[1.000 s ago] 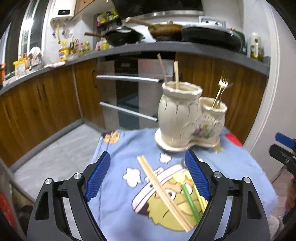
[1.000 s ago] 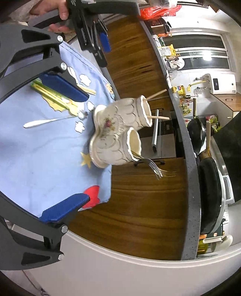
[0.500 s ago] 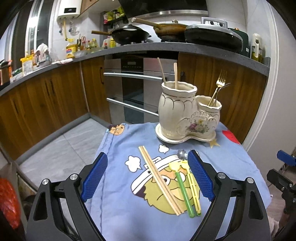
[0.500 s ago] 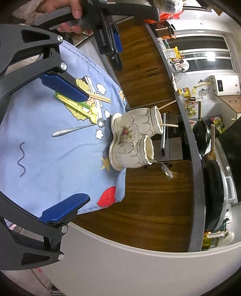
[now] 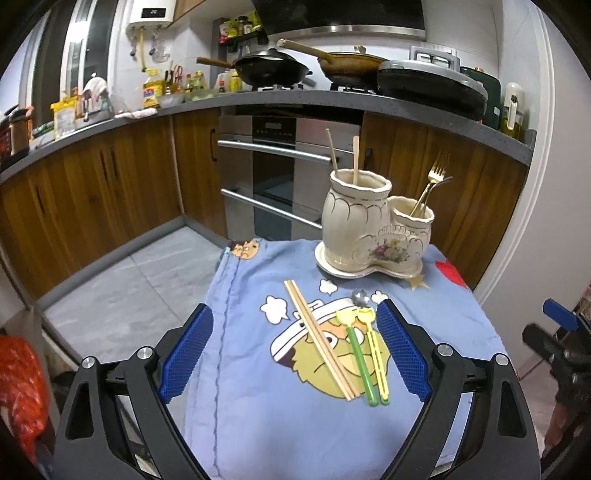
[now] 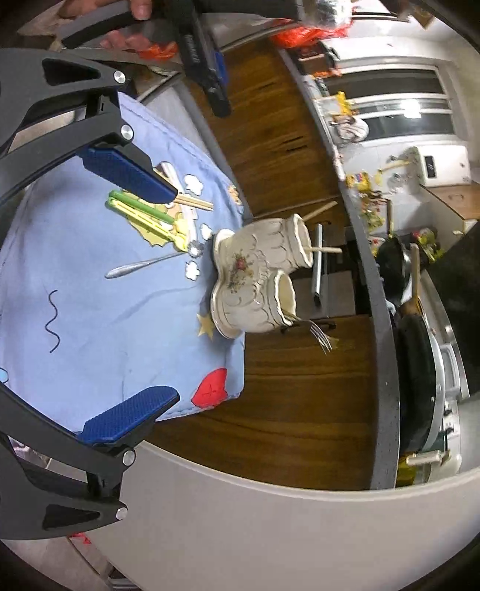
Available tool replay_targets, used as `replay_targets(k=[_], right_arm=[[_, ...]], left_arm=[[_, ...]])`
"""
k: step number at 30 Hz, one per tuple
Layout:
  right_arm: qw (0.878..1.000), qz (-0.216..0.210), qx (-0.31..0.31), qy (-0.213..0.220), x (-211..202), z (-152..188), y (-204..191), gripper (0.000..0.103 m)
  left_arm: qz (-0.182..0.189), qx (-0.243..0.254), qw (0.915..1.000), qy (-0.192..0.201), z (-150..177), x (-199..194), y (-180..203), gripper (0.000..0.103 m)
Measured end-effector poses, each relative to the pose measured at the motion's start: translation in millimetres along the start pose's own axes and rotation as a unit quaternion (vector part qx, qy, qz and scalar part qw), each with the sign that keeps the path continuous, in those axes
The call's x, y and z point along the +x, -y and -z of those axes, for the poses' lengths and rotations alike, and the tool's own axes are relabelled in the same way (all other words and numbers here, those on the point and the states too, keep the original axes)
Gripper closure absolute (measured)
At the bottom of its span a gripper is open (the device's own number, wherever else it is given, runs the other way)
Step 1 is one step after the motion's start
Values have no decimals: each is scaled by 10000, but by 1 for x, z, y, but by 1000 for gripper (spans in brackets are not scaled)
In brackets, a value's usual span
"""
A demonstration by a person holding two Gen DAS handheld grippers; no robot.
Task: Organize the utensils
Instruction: 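Withdraw both open tools from the holder back over the cloth, then lower the right tool onto the silver spoon handle while the left tool reaches a chopstick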
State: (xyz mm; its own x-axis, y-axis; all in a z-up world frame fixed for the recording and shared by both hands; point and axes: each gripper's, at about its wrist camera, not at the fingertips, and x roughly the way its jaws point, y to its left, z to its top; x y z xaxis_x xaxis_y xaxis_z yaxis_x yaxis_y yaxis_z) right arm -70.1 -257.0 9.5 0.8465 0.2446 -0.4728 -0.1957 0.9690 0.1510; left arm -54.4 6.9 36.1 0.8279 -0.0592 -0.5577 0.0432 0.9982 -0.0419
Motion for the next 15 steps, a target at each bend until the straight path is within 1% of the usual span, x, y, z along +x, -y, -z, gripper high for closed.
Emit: replay_targets(k=[2,3,5,6,8,9,12,14,15], right_arm=[[9999,-46,99,-75,8,5,3,5],[9996,-36,77,-261,20,7,3,5],[9992,4,8,-405,37,9,2,5],[9992,25,-2,-405,42,10,2,5],[9989,90,39,-456,58,12,2,5],[9989,94,87,-460,64,13,2,5],[9987,102,48,-498,84,16,2,5],[9979,110,-142,-620,105,15,-1,5],[9976,108,-197,-656,110,15,-2,5]], left_arm=[[7,28,10000,-4,3,3,-2,13],[-24,20,10000,-29,5,7,-5,13],[-112,-126,9999,36,10,15,-12,13],[-106,-177,9998,29,12,21,-15,13],[-181,-232,9993,-211,15,45,-22,13],[-185,-243,9992,-263,14,54,-25,13],[-134,-167,9995,-238,12,75,-30,13],[-154,-10,9994,-305,11,95,-28,13],[-160,50,9990,-409,11,107,-27,13]])
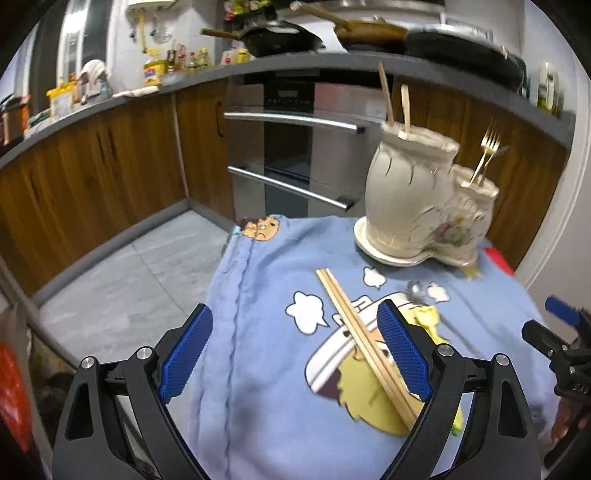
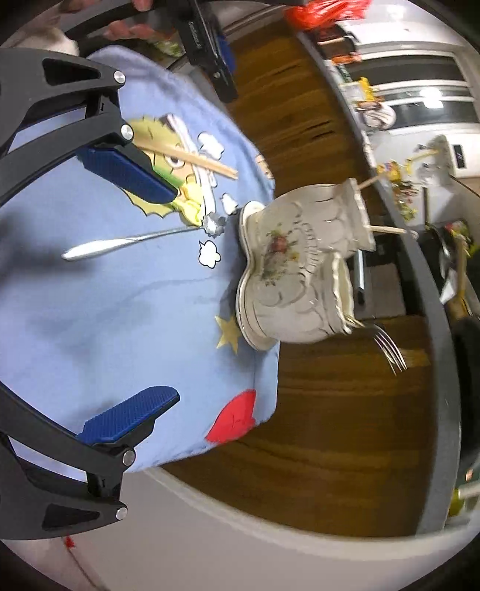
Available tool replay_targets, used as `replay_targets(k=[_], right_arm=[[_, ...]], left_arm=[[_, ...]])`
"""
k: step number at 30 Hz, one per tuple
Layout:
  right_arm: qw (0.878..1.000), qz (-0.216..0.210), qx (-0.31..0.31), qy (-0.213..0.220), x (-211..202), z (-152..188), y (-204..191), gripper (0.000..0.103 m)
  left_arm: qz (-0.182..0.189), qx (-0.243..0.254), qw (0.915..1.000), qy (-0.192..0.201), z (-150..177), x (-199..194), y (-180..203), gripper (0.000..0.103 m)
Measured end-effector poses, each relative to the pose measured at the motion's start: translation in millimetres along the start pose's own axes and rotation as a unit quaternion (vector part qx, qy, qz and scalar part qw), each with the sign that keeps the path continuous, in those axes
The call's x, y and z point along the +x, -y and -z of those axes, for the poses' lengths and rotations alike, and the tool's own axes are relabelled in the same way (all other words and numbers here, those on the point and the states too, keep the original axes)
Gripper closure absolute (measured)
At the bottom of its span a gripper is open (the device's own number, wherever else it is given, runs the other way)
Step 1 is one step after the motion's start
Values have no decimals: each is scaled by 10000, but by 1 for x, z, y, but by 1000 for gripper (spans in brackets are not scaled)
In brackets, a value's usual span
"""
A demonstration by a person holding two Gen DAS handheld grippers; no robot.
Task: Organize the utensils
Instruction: 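Lower the right tool onto the silver spoon handle while the left tool reaches a chopstick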
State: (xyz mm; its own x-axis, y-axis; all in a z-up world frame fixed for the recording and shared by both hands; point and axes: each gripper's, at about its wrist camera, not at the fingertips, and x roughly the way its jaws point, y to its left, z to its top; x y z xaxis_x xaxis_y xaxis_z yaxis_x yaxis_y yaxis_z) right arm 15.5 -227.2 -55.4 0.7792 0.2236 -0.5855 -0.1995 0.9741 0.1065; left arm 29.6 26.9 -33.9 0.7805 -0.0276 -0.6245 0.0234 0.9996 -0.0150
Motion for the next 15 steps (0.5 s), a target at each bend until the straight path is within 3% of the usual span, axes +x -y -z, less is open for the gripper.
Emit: replay_targets(k=[2,9,12,15], right_arm=[[9999,56,-98,-81,13,-1,-1,5],[9993,-121,-306,-200,18,0,-12,6],[9976,-164,-576,-337,18,-5,-21,11],[9953,-146,-812,-512,24,-20,-27,13]], left_arm=[[6,-12,9998,-191,-1,12,0,13],[9,-135,9995,-276,12,11,-2,13],[-36,-50,9996,-273,9,16,4,14],[-71,-65,9992,-399,1,24,10,21]])
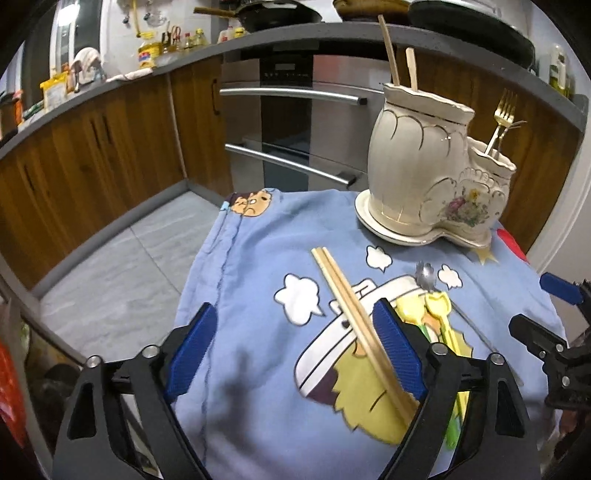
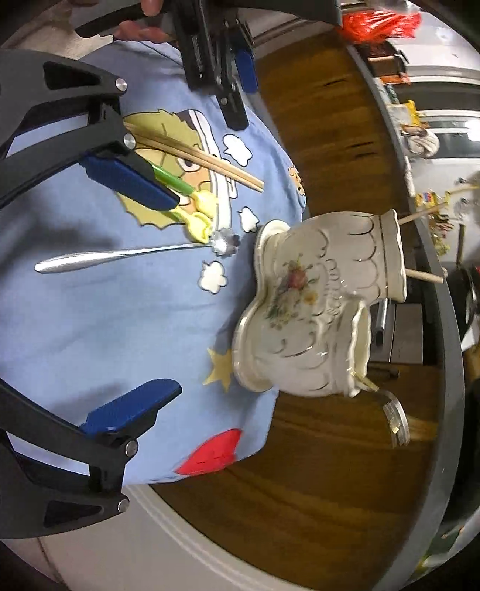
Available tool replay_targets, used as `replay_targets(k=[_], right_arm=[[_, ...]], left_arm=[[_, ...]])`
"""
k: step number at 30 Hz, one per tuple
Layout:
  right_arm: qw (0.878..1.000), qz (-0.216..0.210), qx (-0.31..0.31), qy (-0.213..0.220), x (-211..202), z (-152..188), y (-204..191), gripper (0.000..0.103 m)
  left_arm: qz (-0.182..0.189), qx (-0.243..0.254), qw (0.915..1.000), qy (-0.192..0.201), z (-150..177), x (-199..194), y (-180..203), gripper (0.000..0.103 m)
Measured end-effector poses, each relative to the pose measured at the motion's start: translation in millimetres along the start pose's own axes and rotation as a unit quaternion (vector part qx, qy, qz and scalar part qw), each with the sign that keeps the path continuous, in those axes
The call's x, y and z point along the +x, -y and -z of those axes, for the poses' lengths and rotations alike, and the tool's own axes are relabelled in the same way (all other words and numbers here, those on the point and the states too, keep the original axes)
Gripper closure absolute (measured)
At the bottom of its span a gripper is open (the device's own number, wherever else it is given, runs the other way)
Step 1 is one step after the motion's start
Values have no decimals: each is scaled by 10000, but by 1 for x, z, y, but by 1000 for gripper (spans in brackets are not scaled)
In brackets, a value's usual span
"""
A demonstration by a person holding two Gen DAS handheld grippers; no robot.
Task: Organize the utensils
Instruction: 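Lower the right tool onto the silver spoon handle while the left tool reaches a chopstick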
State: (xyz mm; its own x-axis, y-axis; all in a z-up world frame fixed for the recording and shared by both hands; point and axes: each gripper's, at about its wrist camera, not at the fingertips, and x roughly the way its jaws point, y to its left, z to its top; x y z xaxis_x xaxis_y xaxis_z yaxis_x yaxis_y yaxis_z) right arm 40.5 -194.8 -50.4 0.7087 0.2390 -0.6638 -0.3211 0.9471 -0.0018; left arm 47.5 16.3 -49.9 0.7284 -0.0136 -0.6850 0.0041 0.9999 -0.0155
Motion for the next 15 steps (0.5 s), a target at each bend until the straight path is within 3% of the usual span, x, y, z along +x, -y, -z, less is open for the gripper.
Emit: replay_targets(k=[2,4,8,10,12,15], right_arm=[[9996,-29,-189,-203,9,-13,1,17],[9994,-74,-174,-298,16,-19,5,28],[9985,-332,-147,-415,29,-5,6,46],[9969,-526,-212,-549,36,3,3,49],[9958,-535,-407,-619,40,8,-3,60],[9948,-532,-597,-633,41,9,-8,62]], left_arm=[[103,-120,9998,-142,-9,9,2,33],[192,-195,9993,-268,-11,18,3,47],[528,-324,9964,-582,0,34,7,55],[484,-200,9971,-553,5,35,11,60],[336,-18,9983,-467,8,34,15,63],[356,53,9985,-421,10,33,15,63]])
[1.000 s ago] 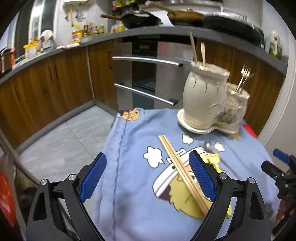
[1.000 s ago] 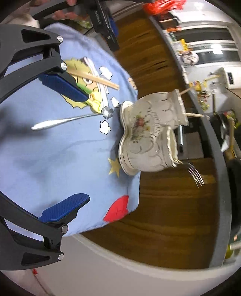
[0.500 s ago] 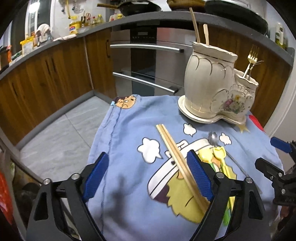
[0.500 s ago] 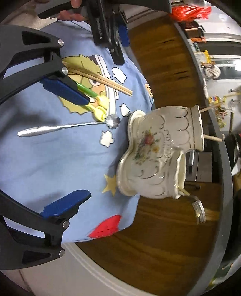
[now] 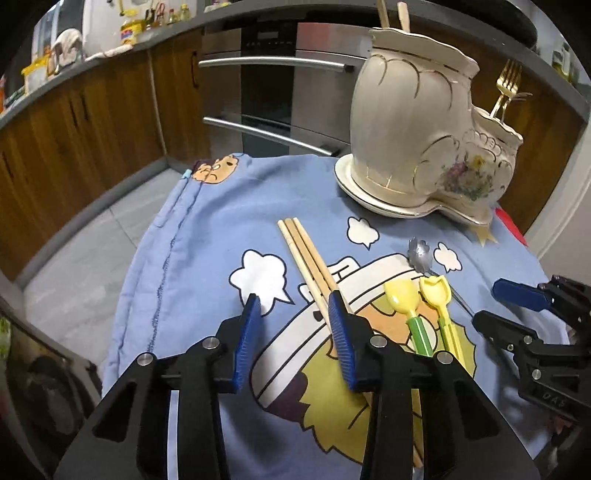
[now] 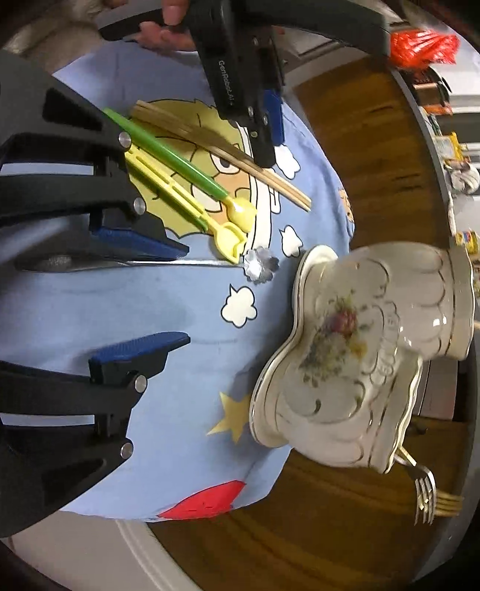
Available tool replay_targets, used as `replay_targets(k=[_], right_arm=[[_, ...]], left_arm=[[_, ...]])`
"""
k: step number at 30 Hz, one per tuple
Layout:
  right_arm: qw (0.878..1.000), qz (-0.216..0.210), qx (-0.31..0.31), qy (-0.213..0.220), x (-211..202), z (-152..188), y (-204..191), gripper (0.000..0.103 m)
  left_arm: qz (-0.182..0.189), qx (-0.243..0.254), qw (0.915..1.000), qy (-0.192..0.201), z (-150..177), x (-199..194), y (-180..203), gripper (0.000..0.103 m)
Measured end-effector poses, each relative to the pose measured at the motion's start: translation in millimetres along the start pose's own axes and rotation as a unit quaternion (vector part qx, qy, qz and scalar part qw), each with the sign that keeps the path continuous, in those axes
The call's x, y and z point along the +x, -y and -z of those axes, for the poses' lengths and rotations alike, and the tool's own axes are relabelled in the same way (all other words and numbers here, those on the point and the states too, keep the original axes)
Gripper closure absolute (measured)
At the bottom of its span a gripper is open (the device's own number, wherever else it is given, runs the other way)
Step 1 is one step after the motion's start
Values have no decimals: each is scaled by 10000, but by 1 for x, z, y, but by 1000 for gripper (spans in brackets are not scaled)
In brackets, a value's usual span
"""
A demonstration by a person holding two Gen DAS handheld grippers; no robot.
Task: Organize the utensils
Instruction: 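Lower the right tool onto the silver spoon handle while the left tool reaches a chopstick, then close the left tool on a wooden chopstick while the right tool grips the silver spoon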
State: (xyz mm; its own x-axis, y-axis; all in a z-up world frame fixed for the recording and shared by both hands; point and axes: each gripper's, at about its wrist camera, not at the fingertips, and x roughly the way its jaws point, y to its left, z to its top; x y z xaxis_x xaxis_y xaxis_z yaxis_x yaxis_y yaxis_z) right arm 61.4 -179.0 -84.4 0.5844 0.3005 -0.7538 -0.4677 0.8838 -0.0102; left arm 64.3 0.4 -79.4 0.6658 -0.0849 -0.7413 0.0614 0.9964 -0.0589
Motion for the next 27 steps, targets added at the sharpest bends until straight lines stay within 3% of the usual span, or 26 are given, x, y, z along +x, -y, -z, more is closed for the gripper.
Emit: replay_targets(k=[4,7,13,16,19,27], right_arm=[[9999,-81,-62,-22,3,-2,-4,66],[9998,-166,-17,-62,7,-5,-4,70],[9995,-302,-22,-119,13,-12,-11,81],[9989,-390,245,-97,14,-11,-3,99],[9977,-522,434,-46,12,-7,2,100],[9991,-216,308,170,-22,13,0,100]], left_arm=[[-32,110,9999,-57,-4,2,0,66],[-268,443,9985,-180,-11,11,8,68],[-137,783,9960,-416,-12,9,13,85],[-82,1001,9941,-401,-10,7,9,93],[35,916,9949,-414,-11,6,4,95],[356,890,9941,-507,8,-20,3,98]])
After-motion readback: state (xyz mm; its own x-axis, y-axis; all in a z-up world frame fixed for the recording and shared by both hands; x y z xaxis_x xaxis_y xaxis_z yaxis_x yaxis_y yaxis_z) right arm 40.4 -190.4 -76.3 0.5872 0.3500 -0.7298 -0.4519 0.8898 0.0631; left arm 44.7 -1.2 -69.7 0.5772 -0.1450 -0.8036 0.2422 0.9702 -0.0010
